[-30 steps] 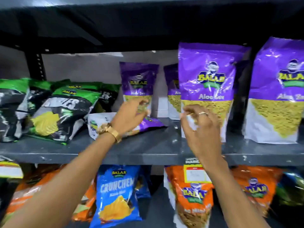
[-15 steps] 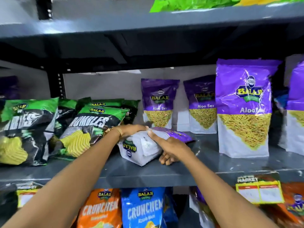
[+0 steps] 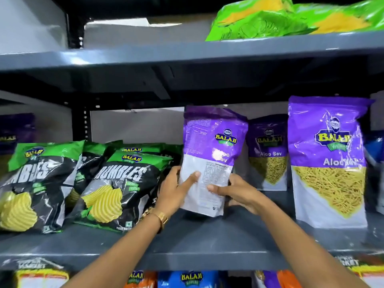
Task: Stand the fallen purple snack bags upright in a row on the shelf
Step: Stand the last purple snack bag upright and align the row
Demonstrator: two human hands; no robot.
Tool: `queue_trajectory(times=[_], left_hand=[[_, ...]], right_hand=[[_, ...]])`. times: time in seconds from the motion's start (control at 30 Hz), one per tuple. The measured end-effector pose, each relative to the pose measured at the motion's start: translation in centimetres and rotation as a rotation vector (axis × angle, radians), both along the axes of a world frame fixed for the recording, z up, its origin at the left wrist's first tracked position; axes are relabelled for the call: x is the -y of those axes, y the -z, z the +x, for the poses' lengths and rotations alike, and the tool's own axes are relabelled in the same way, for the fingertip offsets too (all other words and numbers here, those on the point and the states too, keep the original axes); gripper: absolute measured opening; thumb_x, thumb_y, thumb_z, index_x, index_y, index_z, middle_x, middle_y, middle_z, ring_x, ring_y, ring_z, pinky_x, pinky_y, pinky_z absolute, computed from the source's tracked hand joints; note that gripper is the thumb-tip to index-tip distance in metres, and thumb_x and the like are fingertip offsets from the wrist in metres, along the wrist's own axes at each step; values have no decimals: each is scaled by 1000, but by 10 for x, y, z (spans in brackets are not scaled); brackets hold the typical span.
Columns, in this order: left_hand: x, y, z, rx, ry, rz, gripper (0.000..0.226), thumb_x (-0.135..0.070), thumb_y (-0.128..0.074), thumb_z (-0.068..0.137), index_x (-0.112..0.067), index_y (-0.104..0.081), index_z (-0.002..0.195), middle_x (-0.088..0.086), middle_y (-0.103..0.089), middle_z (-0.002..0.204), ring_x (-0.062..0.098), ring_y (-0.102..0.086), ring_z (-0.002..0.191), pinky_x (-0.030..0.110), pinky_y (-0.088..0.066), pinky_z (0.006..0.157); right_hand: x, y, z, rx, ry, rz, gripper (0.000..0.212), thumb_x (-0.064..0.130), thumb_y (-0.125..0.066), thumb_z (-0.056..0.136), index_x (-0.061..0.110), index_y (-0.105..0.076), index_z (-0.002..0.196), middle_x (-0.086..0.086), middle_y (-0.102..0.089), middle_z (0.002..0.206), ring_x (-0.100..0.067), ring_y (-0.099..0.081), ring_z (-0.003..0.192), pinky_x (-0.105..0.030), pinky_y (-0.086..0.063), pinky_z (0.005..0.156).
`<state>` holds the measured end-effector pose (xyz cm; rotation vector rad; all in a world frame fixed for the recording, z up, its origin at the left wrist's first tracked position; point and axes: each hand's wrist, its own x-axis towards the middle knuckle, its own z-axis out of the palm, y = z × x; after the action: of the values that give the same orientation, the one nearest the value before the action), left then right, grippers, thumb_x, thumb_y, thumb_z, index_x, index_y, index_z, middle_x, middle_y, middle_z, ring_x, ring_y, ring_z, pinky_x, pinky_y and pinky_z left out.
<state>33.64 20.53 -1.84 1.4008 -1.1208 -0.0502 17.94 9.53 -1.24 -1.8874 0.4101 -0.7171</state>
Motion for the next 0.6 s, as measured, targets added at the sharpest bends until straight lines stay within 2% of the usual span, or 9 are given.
queue_trajectory(times=[0.07, 0.13, 0.23, 0.3, 0.37, 0.43, 0.5, 0.53, 0.6], left_hand=[[20, -2, 7, -15, -22, 7, 55, -52, -76, 67, -17, -55, 104, 4, -72, 97, 17, -67, 82, 39, -57, 73], [42, 0, 14, -14, -69, 50, 59, -45, -82, 66, -13, -51, 105, 4, -68, 96, 20, -65, 86, 41, -54, 78], [73, 1, 22, -50, -67, 131, 62, -36, -89, 59, -12, -52, 102, 5, -66, 101, 20, -64, 92, 34, -54, 78], [90, -1, 26, -131, -4, 132, 47, -25, -93, 53, -16, -60, 85, 5, -68, 96, 12, -66, 78, 24, -56, 68], [103, -3, 30, -193, 37, 105, 41, -14, -94, 50, -17, -60, 75, 9, -71, 92, 4, -64, 63, 16, -53, 53], [111, 3, 34, -247, 7, 66, 47, -14, -95, 48, -16, -58, 76, 14, -73, 96, 14, -66, 71, 24, -57, 64], [114, 14, 36, -297, -33, 25, 52, -18, -96, 45, -18, -54, 76, 10, -72, 92, 18, -65, 76, 30, -57, 74], [115, 20, 40, -304, -37, 13, 53, -19, -96, 45, -19, -54, 76, 6, -70, 87, 17, -63, 74, 27, -56, 71], [115, 28, 46, -278, -6, 39, 50, -22, -96, 45, -18, -59, 79, 1, -68, 84, 14, -61, 74, 20, -54, 67]], right_hand=[[23, -6, 9, 13, 0, 31, 41, 12, -72, 82, 21, -62, 120, 8, -76, 103, -6, -72, 88, -25, -54, 71], [47, -6, 18, 14, 25, 73, 44, -4, -66, 82, 12, -60, 124, -5, -73, 108, -17, -68, 94, -30, -51, 74], [78, 3, 32, 25, 108, 170, 51, -14, -58, 81, 4, -55, 128, -11, -69, 115, -25, -62, 108, -38, -48, 95], [93, 12, 42, 105, 184, 278, 55, -16, -56, 81, 5, -51, 132, -12, -67, 122, -27, -59, 116, -45, -40, 110], [103, 21, 51, 214, 205, 334, 57, -21, -53, 81, 1, -49, 133, -15, -65, 120, -26, -58, 113, -43, -42, 108], [110, 29, 58, 255, 204, 330, 58, -22, -52, 80, 1, -49, 133, -16, -64, 122, -25, -57, 110, -39, -46, 100], [112, 31, 58, 275, 189, 340, 54, -15, -57, 81, 4, -52, 131, -15, -65, 124, -25, -59, 110, -35, -48, 96], [111, 29, 57, 282, 188, 368, 49, -4, -61, 83, 6, -55, 130, -13, -66, 125, -25, -60, 113, -37, -48, 99], [113, 26, 53, 304, 198, 479, 51, 37, -61, 86, 9, -58, 129, -10, -65, 127, -29, -58, 121, -46, -41, 109]])
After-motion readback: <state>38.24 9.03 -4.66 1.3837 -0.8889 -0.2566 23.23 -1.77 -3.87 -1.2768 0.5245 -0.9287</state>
